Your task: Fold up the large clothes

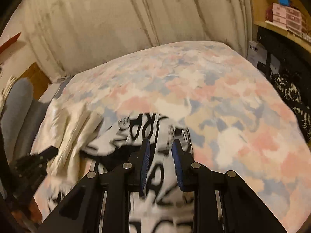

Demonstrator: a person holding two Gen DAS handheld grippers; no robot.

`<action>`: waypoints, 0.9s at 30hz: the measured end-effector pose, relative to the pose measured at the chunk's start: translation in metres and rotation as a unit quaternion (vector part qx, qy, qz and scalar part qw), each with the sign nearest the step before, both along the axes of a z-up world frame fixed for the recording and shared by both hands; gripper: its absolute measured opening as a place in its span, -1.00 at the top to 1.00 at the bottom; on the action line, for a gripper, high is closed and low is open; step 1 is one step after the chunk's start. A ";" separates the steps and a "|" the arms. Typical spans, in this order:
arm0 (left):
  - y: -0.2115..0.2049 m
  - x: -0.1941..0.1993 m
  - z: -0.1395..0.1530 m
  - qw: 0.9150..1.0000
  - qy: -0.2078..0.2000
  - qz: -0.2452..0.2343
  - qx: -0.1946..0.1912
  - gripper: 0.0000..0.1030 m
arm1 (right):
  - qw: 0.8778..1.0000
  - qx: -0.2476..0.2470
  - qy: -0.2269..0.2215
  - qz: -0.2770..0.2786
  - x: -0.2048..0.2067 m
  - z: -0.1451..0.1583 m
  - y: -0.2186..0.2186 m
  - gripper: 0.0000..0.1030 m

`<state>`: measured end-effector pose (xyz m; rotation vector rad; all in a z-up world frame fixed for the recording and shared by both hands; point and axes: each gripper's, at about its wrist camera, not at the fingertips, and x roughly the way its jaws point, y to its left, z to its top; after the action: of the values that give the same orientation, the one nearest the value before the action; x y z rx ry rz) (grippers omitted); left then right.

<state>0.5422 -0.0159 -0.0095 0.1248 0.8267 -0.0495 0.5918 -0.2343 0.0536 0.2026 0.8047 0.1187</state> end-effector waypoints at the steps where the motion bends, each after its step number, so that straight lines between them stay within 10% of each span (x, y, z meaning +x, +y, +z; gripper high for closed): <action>1: -0.003 0.015 -0.008 1.000 0.001 0.005 0.008 0.94 | 1.000 0.003 0.004 -0.007 0.022 -0.006 0.000 0.54; 13: -0.023 0.089 -0.096 0.998 0.058 -0.002 0.016 0.94 | 0.997 0.032 0.069 -0.004 0.147 -0.090 0.016 0.54; 27: -0.009 0.038 -0.173 0.994 0.086 -0.029 0.058 0.92 | 0.988 -0.040 0.145 0.038 0.052 -0.214 -0.019 0.54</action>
<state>0.5801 -0.0246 -0.1825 0.2574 0.9976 -0.0671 0.6440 -0.2531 -0.1603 0.1136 1.1066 0.1295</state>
